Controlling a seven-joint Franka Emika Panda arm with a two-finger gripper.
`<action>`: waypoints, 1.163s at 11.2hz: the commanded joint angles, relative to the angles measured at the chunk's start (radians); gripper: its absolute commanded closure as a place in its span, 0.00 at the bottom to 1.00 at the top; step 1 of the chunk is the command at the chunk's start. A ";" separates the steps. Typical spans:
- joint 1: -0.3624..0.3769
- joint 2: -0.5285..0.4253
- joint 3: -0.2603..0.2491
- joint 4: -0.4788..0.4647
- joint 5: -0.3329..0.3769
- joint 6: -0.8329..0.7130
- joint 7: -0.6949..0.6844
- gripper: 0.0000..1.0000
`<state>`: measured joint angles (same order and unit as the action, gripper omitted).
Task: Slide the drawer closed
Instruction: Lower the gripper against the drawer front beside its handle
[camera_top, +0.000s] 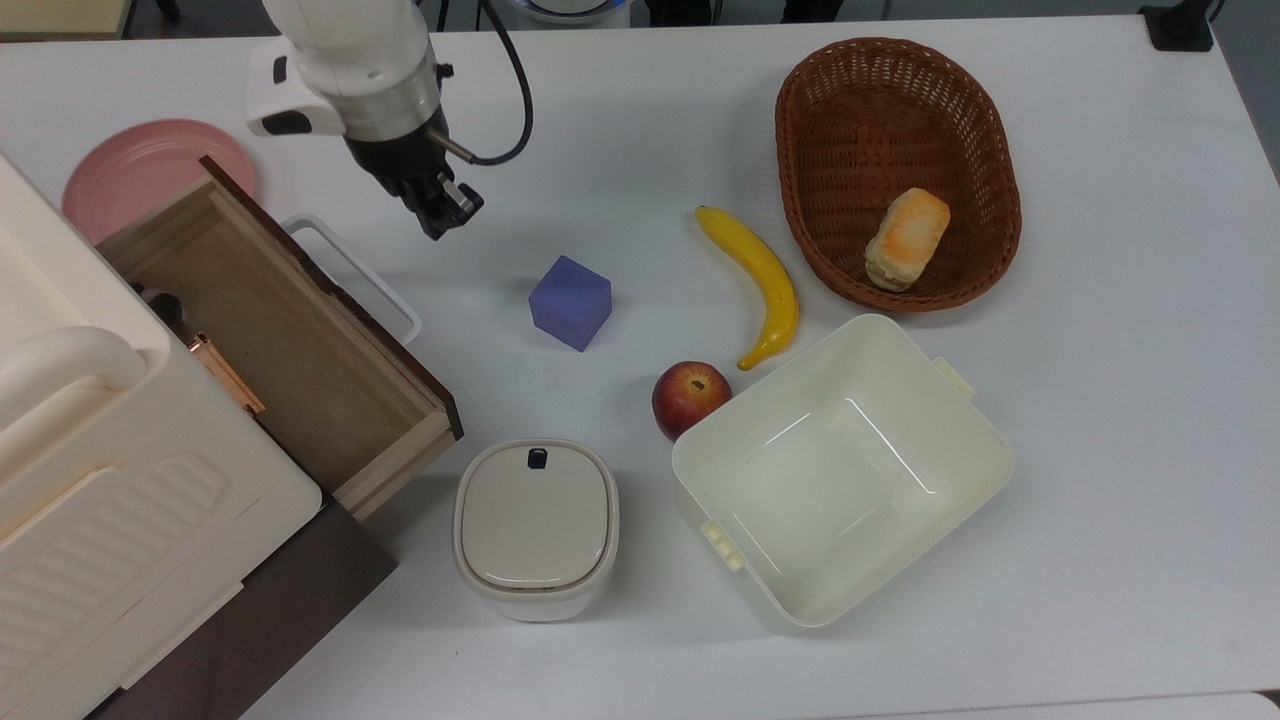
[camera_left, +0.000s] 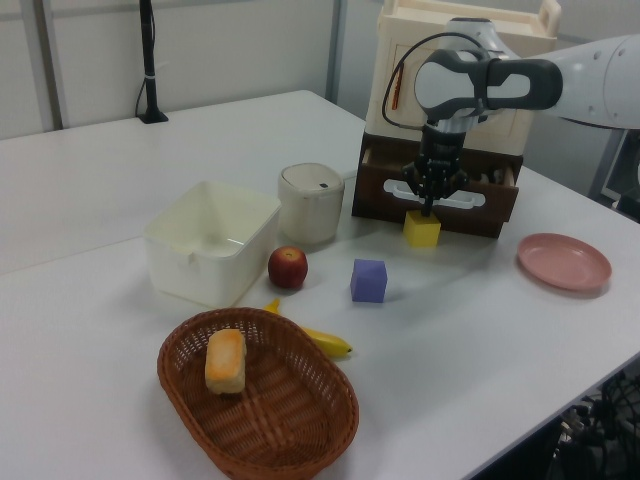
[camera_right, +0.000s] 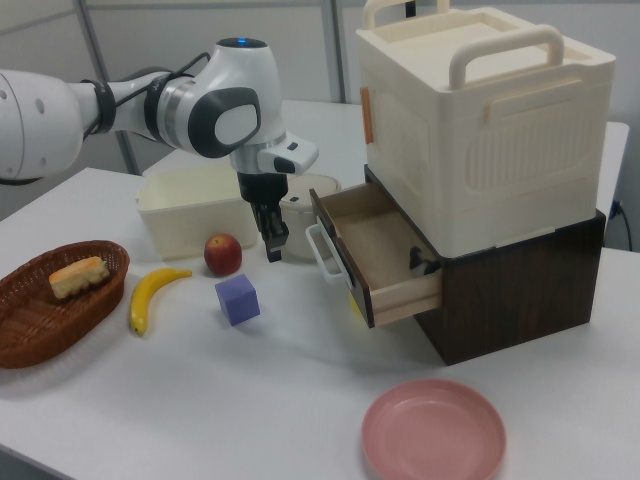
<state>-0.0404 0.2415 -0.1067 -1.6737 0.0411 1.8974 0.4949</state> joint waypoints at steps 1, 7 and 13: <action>0.005 0.015 -0.008 0.002 0.011 0.058 0.021 1.00; -0.036 0.093 -0.018 0.064 0.005 0.111 -0.027 1.00; -0.073 0.133 -0.021 0.118 0.006 0.121 -0.027 1.00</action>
<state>-0.1065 0.3570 -0.1145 -1.5841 0.0409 2.0025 0.4908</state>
